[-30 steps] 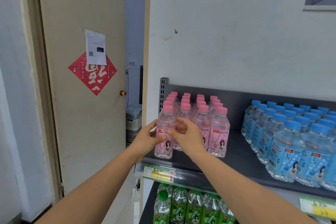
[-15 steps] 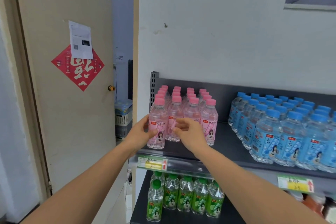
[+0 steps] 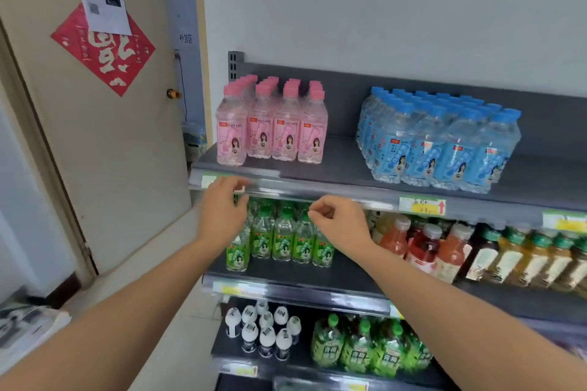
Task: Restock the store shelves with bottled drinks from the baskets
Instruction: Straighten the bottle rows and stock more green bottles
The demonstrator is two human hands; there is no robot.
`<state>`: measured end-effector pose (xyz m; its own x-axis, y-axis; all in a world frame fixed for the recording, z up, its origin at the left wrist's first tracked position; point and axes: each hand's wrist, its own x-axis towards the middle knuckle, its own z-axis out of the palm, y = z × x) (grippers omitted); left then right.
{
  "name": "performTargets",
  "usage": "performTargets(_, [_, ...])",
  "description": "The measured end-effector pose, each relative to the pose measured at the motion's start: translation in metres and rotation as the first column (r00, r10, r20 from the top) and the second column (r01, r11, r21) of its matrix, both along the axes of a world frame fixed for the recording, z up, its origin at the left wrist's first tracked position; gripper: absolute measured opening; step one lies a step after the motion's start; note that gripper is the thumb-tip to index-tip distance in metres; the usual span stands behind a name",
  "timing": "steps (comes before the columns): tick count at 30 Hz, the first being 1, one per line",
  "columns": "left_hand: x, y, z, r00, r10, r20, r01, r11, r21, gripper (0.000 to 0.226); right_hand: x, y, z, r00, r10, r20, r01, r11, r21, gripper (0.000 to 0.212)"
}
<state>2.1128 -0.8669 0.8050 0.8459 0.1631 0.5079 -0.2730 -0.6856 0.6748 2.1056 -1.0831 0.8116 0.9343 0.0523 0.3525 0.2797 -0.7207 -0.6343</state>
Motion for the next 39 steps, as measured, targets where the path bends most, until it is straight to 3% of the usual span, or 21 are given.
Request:
performTargets(5, [-0.060, -0.065, -0.076, 0.982, 0.003, -0.188, 0.033, 0.982, 0.185, 0.020, -0.056, -0.072, -0.059, 0.968, 0.001, -0.252, -0.040, 0.988, -0.151, 0.008])
performTargets(13, [-0.158, -0.163, -0.193, 0.900, -0.103, -0.424, 0.242, 0.927, 0.287, 0.013, -0.153, -0.182, -0.166, 0.811, -0.144, -0.567, -0.058, 0.945, -0.323, 0.016])
performTargets(19, [-0.195, -0.212, -0.255, 0.799, -0.129, -0.587, 0.361, 0.884, 0.297, 0.020, -0.201, -0.234, -0.225, 0.696, -0.267, -0.666, -0.051, 0.907, -0.417, 0.027])
performTargets(24, [-0.214, -0.245, -0.311, 0.733, -0.211, -0.647, 0.483, 0.831, 0.277, 0.022, -0.229, -0.262, -0.283, 0.615, -0.362, -0.700, 0.043, 0.902, -0.429, 0.021])
performTargets(36, [-0.256, -0.319, -0.494, 0.587, -0.172, -0.791, 0.596, 0.753, 0.279, 0.030, -0.281, -0.307, -0.492, 0.461, -0.402, -0.791, 0.059, 0.903, -0.425, 0.016])
performTargets(39, [-0.268, -0.336, -0.554, 0.544, -0.165, -0.823, 0.624, 0.735, 0.266, 0.031, -0.291, -0.315, -0.557, 0.441, -0.411, -0.798, 0.069, 0.902, -0.426, 0.034])
